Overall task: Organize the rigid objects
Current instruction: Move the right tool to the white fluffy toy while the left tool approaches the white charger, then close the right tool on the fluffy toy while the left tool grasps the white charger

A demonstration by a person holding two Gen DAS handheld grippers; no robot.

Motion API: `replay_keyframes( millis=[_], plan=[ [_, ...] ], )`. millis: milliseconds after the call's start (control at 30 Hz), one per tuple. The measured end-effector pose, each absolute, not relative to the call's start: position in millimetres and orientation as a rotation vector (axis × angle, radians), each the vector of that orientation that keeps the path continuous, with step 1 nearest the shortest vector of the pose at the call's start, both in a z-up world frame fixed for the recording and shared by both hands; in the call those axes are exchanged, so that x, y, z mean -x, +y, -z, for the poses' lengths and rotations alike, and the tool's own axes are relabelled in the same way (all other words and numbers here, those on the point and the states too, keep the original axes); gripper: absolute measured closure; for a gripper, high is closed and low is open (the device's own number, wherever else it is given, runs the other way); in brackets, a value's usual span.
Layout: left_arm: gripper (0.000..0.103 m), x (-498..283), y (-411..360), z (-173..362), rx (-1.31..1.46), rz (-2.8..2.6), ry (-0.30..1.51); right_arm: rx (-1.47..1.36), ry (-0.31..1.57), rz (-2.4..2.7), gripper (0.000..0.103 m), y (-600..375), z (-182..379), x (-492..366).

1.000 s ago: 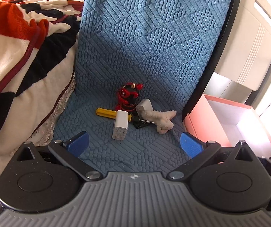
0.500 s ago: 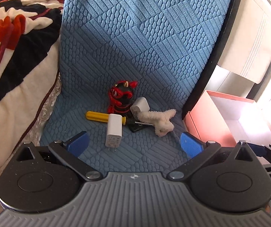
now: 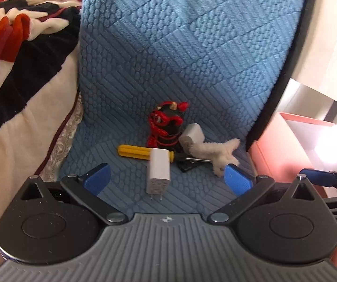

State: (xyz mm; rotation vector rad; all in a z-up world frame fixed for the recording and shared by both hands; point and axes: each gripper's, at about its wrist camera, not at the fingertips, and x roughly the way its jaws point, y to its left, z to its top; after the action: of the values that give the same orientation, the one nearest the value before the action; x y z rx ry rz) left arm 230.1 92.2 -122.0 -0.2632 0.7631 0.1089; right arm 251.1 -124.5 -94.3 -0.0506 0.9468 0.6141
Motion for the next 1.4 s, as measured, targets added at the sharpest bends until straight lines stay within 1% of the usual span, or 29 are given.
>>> replay_keyframes(
  millis=[33,100,267,300,333,367,500,567,600,633,667,700,733,767,800,933,1000,1200,1367,1400],
  plan=[
    [0.000,-233,95,124,0.282,-0.111,0.775,0.061,0.939,-0.612,0.022,-123,95,-252],
    [0.000,-238,100,127,0.315,-0.100,0.791,0.079,0.923,-0.612,0.022,-119,98,-255],
    [0.001,-258,90,139,0.251,-0.077,0.846,0.063,0.919,-0.633,0.023,-114,105,-269],
    [0.004,-263,91,143,0.259,-0.069,0.869,0.076,0.930,-0.640,0.025,-111,108,-272],
    [0.005,-268,92,146,0.264,-0.068,0.885,0.095,0.946,-0.638,0.032,-108,112,-275],
    [0.006,-272,94,149,0.261,-0.072,0.894,0.112,0.951,-0.639,0.034,-105,115,-277],
    [0.010,-288,101,155,0.279,-0.072,0.899,0.142,0.947,-0.654,0.037,-98,122,-284],
    [0.010,-295,103,159,0.288,-0.074,0.906,0.152,0.953,-0.649,0.041,-95,126,-290],
    [0.011,-298,103,161,0.283,-0.067,0.915,0.164,0.963,-0.630,0.042,-92,130,-294],
    [0.013,-302,102,165,0.279,-0.065,0.927,0.165,0.977,-0.612,0.046,-91,134,-298],
    [0.019,-306,102,168,0.274,-0.073,0.946,0.151,0.990,-0.605,0.051,-90,137,-303],
    [0.024,-309,103,172,0.275,-0.083,0.966,0.135,1.002,-0.604,0.053,-89,141,-308],
    [0.026,-311,103,175,0.280,-0.087,0.977,0.131,1.013,-0.602,0.057,-87,145,-312],
    [0.029,-313,103,178,0.284,-0.089,0.987,0.134,1.024,-0.598,0.058,-84,149,-316],
    [0.033,-313,104,180,0.285,-0.092,0.995,0.137,1.034,-0.593,0.058,-82,152,-320],
    [0.039,-318,105,185,0.291,-0.097,1.014,0.086,1.069,-0.595,0.058,-79,165,-334],
    [0.046,-321,106,190,0.305,-0.100,1.028,0.056,1.091,-0.594,0.056,-81,171,-341],
    [0.050,-326,105,196,0.324,-0.108,1.042,0.000,1.158,-0.606,0.056,-77,179,-348],
    [0.058,-327,105,197,0.329,-0.122,1.037,0.083,1.148,-0.577,0.057,-70,186,-350],
    [0.058,-327,105,197,0.333,-0.124,1.034,0.087,1.157,-0.578,0.057,-69,188,-351]
  ],
)
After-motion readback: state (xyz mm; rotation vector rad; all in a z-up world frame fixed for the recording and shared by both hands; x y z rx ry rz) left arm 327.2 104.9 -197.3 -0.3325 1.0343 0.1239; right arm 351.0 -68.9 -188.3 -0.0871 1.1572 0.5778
